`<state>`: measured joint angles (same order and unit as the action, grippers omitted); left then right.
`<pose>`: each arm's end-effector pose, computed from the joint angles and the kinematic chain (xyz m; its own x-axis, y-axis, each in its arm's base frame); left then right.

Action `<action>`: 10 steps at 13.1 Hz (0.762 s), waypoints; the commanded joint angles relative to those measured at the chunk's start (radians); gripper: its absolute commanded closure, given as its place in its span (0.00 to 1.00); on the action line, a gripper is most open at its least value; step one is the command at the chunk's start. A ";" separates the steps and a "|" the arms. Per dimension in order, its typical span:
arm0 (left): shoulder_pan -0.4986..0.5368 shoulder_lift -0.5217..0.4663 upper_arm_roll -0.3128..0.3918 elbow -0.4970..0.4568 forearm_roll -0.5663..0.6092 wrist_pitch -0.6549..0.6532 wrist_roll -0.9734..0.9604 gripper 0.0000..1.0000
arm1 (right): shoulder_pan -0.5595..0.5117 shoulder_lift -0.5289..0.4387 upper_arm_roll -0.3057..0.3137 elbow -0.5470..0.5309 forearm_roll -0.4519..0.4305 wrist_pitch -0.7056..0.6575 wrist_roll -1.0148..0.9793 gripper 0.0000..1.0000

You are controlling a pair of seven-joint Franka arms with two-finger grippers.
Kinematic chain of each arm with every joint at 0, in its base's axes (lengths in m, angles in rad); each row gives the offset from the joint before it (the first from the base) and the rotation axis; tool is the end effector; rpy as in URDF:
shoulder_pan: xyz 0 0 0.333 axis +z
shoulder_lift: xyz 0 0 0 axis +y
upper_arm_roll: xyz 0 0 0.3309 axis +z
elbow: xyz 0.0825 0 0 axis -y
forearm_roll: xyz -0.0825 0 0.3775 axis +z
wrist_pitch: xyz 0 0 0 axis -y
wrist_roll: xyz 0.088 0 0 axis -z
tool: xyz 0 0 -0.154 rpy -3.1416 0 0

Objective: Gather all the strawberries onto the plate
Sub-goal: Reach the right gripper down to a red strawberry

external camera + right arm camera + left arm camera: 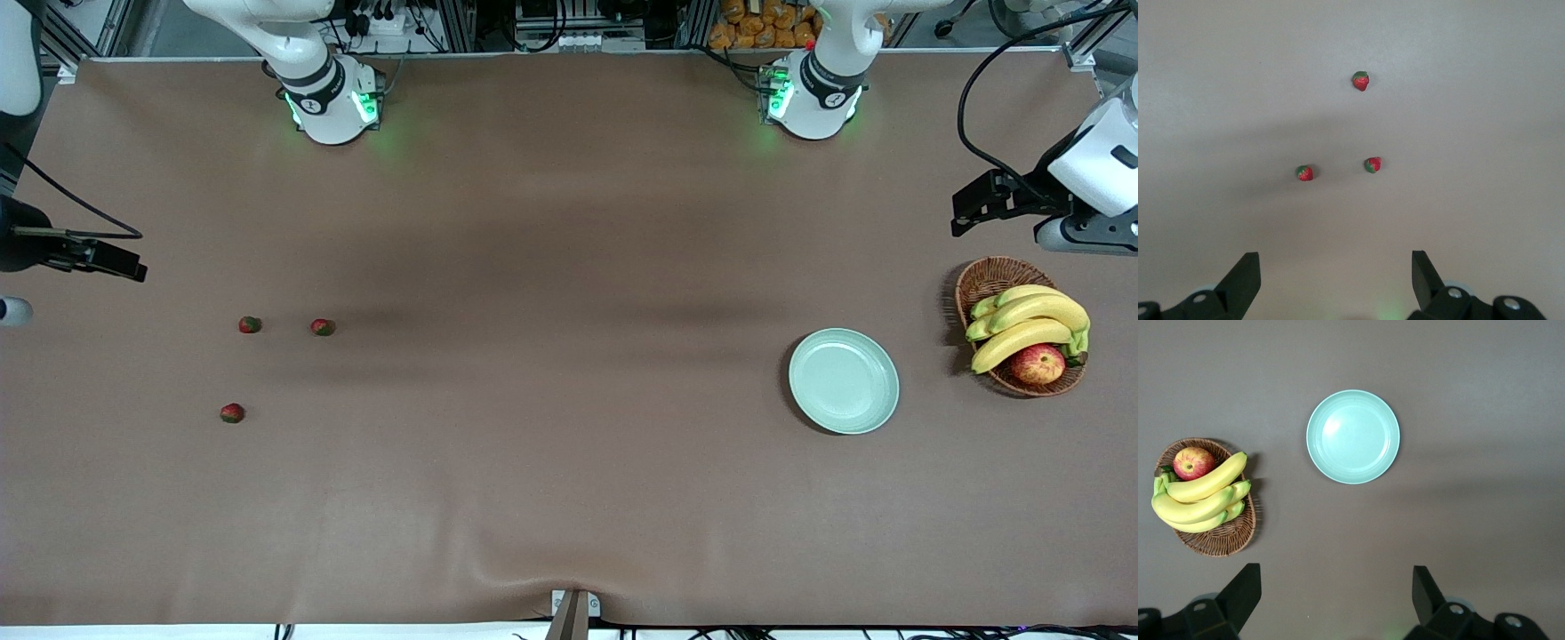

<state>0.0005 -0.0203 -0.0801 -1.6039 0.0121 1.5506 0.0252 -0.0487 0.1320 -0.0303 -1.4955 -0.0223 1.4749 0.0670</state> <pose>0.5356 -0.0412 0.5863 0.9940 -0.1042 -0.0334 -0.1047 -0.9944 -0.0129 0.5685 -0.0476 0.5456 0.9777 -0.1470 -0.1498 -0.1431 -0.9890 0.0364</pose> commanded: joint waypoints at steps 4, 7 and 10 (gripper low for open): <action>-0.005 0.013 0.006 0.050 0.000 -0.040 -0.001 0.00 | 0.009 -0.006 -0.010 0.026 0.015 -0.041 0.004 0.00; 0.001 0.014 0.005 0.045 0.000 -0.047 0.008 0.00 | 0.009 0.001 -0.010 0.017 0.015 -0.035 0.005 0.00; 0.001 0.014 0.009 0.044 -0.001 -0.066 0.013 0.00 | 0.015 0.032 -0.006 -0.044 0.015 0.013 0.004 0.00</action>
<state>0.0016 -0.0189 -0.0758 -1.5860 0.0121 1.5122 0.0260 -0.0469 0.1447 -0.0300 -1.4991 -0.0199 1.4544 0.0669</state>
